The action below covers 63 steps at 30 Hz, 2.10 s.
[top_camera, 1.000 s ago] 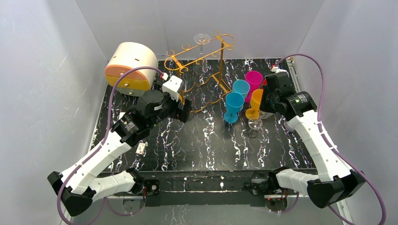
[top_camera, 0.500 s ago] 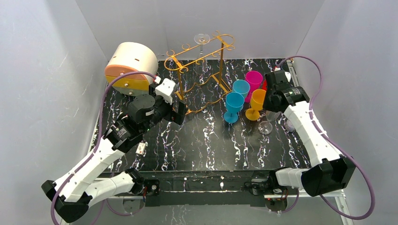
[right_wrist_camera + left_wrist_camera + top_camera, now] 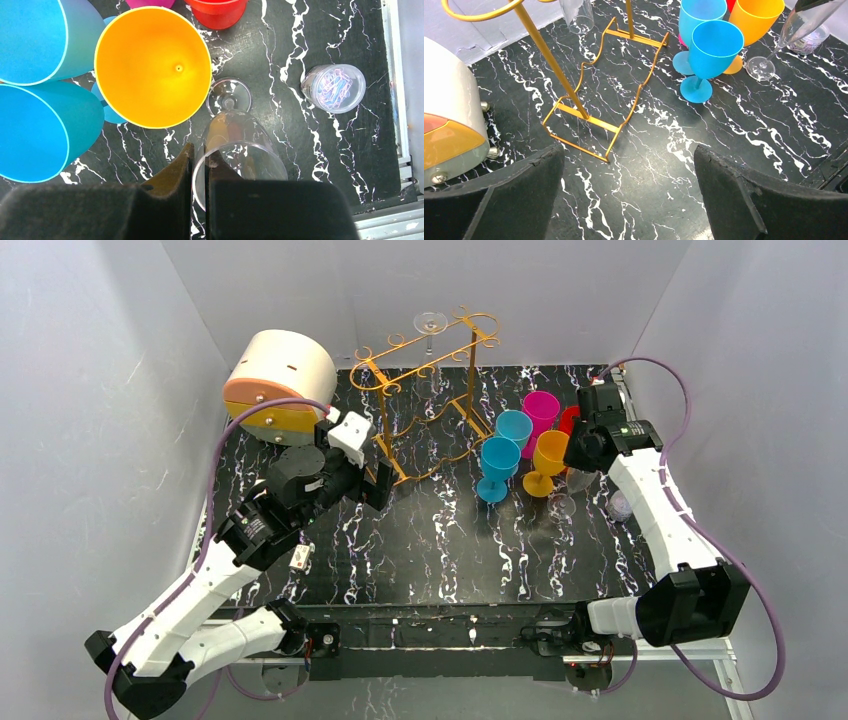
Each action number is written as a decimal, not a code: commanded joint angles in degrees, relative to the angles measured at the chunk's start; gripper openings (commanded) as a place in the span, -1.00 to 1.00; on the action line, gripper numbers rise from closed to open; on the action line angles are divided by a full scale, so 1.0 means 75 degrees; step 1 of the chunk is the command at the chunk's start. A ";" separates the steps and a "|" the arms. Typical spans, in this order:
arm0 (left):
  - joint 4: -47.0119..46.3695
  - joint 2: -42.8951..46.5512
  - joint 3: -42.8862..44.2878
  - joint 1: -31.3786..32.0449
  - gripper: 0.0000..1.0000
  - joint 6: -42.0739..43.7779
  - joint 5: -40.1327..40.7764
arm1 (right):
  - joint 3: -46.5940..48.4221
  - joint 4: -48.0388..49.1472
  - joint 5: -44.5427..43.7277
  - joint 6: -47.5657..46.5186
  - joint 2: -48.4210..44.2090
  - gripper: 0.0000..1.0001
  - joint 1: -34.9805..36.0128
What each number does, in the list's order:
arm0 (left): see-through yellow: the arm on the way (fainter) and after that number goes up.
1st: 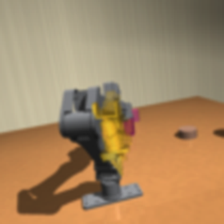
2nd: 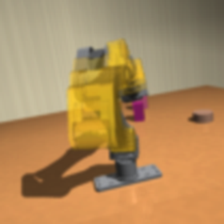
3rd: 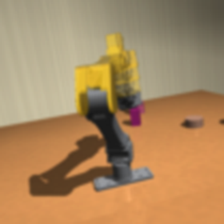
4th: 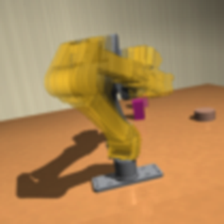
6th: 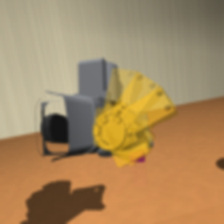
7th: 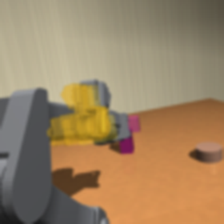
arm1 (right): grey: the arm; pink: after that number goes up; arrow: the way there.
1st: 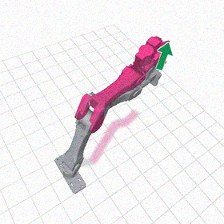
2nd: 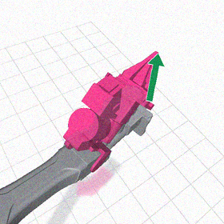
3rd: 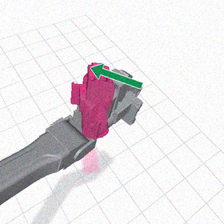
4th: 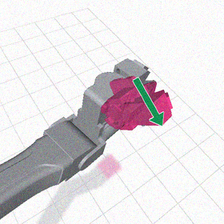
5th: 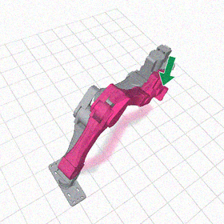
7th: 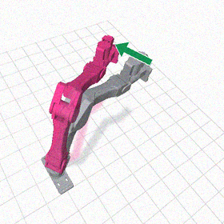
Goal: Take the wine glass off the wine glass rack
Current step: Place the wine glass at the center of the board.
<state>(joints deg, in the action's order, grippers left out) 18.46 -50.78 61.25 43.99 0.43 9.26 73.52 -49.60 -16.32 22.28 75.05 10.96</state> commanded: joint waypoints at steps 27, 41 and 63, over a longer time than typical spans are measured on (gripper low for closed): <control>0.0263 0.0078 0.0262 -0.0026 0.97 -0.0341 0.0618 | 0.0728 -0.0414 0.1539 -0.0528 -0.0132 -0.97 0.1014; 0.0684 -0.0001 0.0321 -0.0023 0.97 -0.0243 0.0870 | 0.0402 0.0153 0.1641 -0.0290 0.0239 -0.97 0.1238; 0.0988 -0.0131 0.0339 -0.0029 0.97 -0.0308 0.1985 | 0.0876 -0.0236 0.1629 -0.0497 0.0709 -0.54 0.1235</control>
<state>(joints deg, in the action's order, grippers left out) 24.60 -51.83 62.04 43.99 -1.37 20.99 78.48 -50.54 -3.66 18.65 79.64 20.16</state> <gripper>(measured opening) 0.983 0.197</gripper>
